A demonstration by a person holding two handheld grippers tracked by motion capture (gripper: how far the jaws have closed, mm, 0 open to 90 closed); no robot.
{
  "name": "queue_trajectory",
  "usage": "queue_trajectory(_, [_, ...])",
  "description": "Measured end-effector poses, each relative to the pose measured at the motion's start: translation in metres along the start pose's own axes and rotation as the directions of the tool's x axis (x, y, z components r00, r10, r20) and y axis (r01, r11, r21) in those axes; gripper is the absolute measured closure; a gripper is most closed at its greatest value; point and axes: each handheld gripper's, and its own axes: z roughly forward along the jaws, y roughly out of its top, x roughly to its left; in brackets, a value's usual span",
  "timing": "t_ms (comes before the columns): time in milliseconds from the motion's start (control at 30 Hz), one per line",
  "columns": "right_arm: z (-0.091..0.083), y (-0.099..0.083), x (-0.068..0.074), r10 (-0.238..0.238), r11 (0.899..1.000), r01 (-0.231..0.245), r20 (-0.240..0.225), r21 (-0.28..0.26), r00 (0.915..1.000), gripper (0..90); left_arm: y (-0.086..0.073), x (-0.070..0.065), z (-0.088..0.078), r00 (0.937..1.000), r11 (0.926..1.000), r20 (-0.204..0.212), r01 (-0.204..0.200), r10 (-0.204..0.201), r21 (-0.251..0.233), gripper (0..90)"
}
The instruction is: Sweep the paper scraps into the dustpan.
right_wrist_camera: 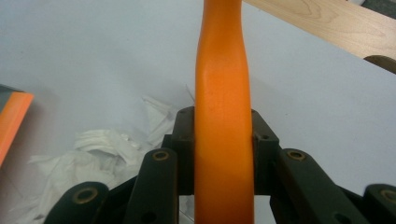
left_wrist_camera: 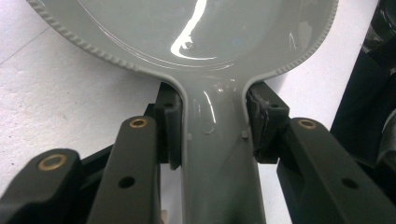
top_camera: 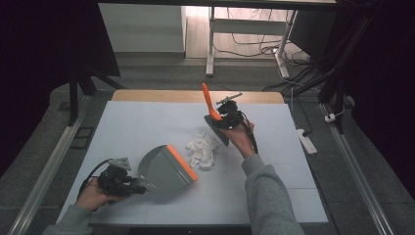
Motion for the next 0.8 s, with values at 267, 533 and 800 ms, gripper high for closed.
queue_trajectory(267, [0.008,0.006,-0.003,0.0,1.0,-0.001,0.015,0.017,0.9999,70.4,0.001,0.0,0.001,1.0,1.0,0.002,0.0,0.0,0.007,61.5])
queue_trajectory(533, [0.017,0.014,0.0,-0.019,0.999,0.017,0.031,0.047,0.9993,70.4,0.001,0.0,0.003,1.0,1.0,0.005,0.0,0.0,0.008,61.5])
queue_trajectory(800, [0.03,0.016,0.005,-0.042,0.995,0.039,0.033,0.091,0.9986,70.4,0.003,0.002,0.006,1.0,0.9998,0.007,0.004,-0.005,0.019,61.4])
